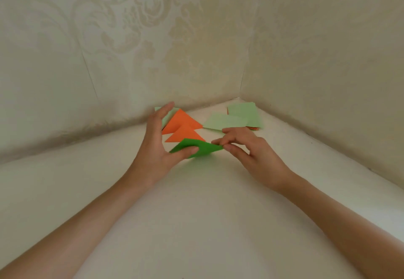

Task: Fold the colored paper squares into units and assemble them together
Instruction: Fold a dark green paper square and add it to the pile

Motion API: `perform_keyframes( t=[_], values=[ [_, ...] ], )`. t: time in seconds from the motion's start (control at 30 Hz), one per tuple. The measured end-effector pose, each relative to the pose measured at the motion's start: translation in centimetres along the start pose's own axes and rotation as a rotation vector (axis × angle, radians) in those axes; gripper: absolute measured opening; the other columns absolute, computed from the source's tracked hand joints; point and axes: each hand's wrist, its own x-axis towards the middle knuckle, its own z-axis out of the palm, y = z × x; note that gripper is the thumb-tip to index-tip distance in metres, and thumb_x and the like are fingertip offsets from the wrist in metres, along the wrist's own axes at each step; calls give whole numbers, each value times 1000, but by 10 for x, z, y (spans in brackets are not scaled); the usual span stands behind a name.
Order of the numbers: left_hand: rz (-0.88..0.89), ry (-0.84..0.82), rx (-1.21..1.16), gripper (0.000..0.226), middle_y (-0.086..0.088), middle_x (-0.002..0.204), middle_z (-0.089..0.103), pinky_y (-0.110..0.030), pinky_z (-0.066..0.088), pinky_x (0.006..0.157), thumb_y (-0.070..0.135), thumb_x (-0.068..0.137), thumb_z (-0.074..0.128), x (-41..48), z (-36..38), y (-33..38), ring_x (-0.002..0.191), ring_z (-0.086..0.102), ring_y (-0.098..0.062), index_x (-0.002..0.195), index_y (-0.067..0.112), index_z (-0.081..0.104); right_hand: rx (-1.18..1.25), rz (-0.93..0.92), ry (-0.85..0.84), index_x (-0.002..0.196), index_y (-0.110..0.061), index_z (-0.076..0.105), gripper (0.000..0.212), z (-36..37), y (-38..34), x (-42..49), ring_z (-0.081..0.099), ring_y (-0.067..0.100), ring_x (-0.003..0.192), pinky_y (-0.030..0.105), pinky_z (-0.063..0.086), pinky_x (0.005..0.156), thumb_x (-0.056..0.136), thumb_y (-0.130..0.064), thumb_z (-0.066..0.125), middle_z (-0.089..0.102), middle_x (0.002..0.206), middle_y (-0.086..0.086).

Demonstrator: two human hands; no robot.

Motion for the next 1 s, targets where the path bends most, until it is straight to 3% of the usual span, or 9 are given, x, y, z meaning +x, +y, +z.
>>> perform_keyframes(
  t=[0.1, 0.17, 0.27, 0.37, 0.53, 0.63, 0.73, 0.9, 1.0],
  values=[
    [120, -141, 73, 24, 16, 107, 59, -7, 33, 91, 25, 74, 72, -2, -1, -6, 104, 52, 7, 96, 24, 63, -86, 4, -14, 97, -12, 64, 15, -2, 5, -6, 49, 9, 114, 10, 33, 95, 92, -16, 50, 68, 105, -8],
    [108, -271, 115, 8, 14, 94, 63, -13, 41, 86, 23, 77, 66, -7, 1, -9, 92, 58, 3, 85, 21, 67, -75, 56, -61, 98, -13, 64, 16, -7, 3, -8, 47, 3, 116, 8, 31, 95, 91, -20, 50, 66, 107, -8],
    [106, -397, 242, 18, 19, 94, 61, -32, 50, 78, 43, 77, 53, -13, 7, -7, 85, 58, 1, 90, 32, 60, -25, 75, -152, 107, -16, 64, 35, -11, -5, -14, 50, 1, 109, 12, 35, 94, 86, -43, 55, 61, 108, -14],
    [92, -430, 239, 23, 18, 95, 62, -36, 51, 77, 46, 75, 49, -13, 11, -2, 84, 59, 0, 94, 34, 56, -204, -34, -241, 109, -18, 65, 48, -1, -11, -16, 53, 5, 95, 23, 41, 85, 81, -54, 52, 65, 101, -7],
    [82, -452, 212, 12, 16, 88, 63, -35, 50, 77, 36, 80, 59, -13, 8, -5, 86, 60, -2, 88, 28, 65, -332, -164, -219, 97, -13, 68, 31, 5, -8, -18, 55, 11, 79, 26, 44, 67, 92, -34, 46, 67, 88, -3],
    [97, -463, 235, 34, 13, 92, 63, -39, 50, 75, 46, 81, 55, -14, 10, -6, 86, 60, -7, 94, 18, 67, -318, -117, -198, 92, -14, 65, 26, 5, -11, -22, 52, 9, 73, 30, 46, 60, 92, -30, 45, 64, 80, -4],
    [101, -472, 254, 34, 13, 92, 60, -32, 48, 77, 51, 80, 54, -13, 4, -10, 86, 59, -6, 86, 20, 66, -265, 15, -190, 86, -16, 64, 27, 4, -17, -20, 53, 10, 69, 31, 47, 59, 91, -34, 45, 62, 76, -6],
    [-43, -371, 215, 33, 14, 99, 59, -2, 30, 84, 61, 76, 63, -14, -6, -14, 100, 49, 4, 67, 29, 65, -29, 308, -65, 76, -21, 62, 15, 8, -22, -14, 55, 5, 71, 14, 40, 61, 90, -21, 57, 61, 68, -13],
    [-92, -357, 253, 23, 16, 94, 57, 1, 25, 81, 56, 75, 65, -15, -1, -14, 101, 43, 5, 64, 37, 57, -18, 386, 0, 71, -27, 58, 19, 16, -22, -13, 55, 5, 71, 16, 41, 64, 88, -21, 59, 60, 67, -14]
  ],
)
